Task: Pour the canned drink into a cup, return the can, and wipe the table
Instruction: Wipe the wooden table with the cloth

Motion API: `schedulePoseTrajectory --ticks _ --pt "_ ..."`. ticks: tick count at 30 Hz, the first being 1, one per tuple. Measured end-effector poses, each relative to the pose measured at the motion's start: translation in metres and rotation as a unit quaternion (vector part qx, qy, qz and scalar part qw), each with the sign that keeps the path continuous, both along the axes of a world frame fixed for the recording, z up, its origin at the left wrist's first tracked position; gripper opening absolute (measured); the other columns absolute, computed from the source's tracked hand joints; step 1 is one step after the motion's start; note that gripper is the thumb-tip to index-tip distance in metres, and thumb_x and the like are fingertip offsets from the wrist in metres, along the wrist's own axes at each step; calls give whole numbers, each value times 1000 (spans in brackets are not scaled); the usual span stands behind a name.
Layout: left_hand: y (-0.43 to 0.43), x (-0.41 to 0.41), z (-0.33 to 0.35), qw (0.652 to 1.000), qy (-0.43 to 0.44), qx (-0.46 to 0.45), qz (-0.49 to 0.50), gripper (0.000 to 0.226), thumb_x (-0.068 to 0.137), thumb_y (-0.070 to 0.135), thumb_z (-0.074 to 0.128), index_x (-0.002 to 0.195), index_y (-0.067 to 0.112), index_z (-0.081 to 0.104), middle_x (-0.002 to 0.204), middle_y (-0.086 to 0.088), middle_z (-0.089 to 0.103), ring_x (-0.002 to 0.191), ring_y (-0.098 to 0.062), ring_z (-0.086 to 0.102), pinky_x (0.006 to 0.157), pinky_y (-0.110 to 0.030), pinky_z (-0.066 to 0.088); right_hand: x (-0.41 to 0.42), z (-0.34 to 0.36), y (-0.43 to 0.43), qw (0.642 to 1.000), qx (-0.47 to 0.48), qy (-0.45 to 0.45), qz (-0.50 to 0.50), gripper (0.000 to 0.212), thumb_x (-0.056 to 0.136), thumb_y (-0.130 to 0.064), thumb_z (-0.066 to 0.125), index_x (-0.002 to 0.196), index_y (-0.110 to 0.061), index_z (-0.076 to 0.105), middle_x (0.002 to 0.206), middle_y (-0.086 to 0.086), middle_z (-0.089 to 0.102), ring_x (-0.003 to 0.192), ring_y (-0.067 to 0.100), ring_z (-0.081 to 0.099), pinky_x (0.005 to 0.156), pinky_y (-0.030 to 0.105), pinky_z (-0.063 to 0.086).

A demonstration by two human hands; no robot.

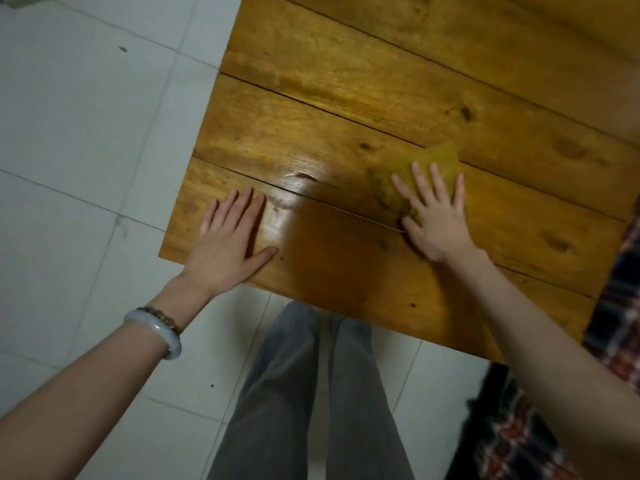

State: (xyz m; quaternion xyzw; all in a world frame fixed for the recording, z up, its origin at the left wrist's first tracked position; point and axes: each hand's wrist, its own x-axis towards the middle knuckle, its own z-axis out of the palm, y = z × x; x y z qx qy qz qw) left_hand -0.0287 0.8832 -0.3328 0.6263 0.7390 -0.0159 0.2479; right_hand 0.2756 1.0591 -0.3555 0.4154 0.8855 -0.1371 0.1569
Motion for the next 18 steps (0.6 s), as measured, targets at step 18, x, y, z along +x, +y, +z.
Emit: schedulePoseTrajectory --ticks 18 --pt "27 43 8 997 41 -62 -11 115 63 69 59 151 19 3 159 -7 -3 145 -22 -6 115 -41 -6 101 -8 -95 998 46 48 -13 63 87 -49 33 147 -36 19 156 3 19 144 30 13 111 61 5"
